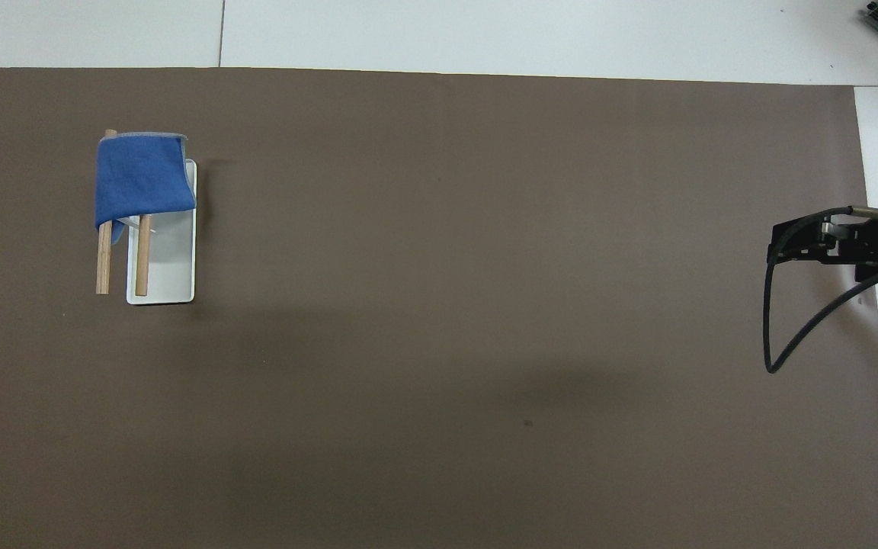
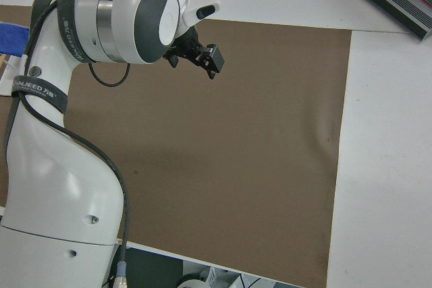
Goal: Right arm passes towel to left arm to hang
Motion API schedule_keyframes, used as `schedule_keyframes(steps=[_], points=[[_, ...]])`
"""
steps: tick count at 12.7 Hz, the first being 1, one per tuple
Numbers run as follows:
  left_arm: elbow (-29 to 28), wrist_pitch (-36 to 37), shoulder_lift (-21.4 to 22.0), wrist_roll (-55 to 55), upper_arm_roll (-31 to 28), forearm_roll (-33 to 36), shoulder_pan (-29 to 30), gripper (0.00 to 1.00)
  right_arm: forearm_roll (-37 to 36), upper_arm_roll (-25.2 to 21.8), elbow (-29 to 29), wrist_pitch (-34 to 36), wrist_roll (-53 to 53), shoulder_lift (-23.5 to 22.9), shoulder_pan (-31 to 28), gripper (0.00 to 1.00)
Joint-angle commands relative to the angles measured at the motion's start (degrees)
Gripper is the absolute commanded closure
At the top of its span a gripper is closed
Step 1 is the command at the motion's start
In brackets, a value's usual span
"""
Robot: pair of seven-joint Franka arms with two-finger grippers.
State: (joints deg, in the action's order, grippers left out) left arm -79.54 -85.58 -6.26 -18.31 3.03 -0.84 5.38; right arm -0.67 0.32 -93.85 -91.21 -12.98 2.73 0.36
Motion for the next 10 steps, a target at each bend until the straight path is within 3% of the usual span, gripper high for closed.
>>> schedule_keyframes(steps=[1,5,6,8,9,10], points=[[1.1,6.1,0.2,6.1,1.1,2.9,0.4,0.52,0.0,0.1,0.2,0.9,1.1,0.4,-0.6,0.00],[0.5,5.6,2.6,14.9,3.9,6.7,1.2,0.51,0.0,0.1,0.2,0.9,1.3,0.4,-1.2,0.00],[-0.9,1.5,2.9,15.1,3.7,5.6,1.4,0.45,0.0,0.1,0.2,0.9,1.3,0.4,-1.3,0.00],[-5.8,-5.8,4.8,15.1,3.4,2.5,2.5,0.22,0.0,0.1,0.2,0.9,1.3,0.4,-1.4,0.00],[-6.7,-7.3,5.2,15.1,3.3,2.5,2.6,0.01,0.0,0.1,0.2,0.9,1.3,0.4,-1.4,0.00],[-7.1,-8.0,5.3,15.0,3.2,2.5,2.6,0.00,0.0,0.1,0.2,0.9,1.3,0.4,-1.4,0.00]])
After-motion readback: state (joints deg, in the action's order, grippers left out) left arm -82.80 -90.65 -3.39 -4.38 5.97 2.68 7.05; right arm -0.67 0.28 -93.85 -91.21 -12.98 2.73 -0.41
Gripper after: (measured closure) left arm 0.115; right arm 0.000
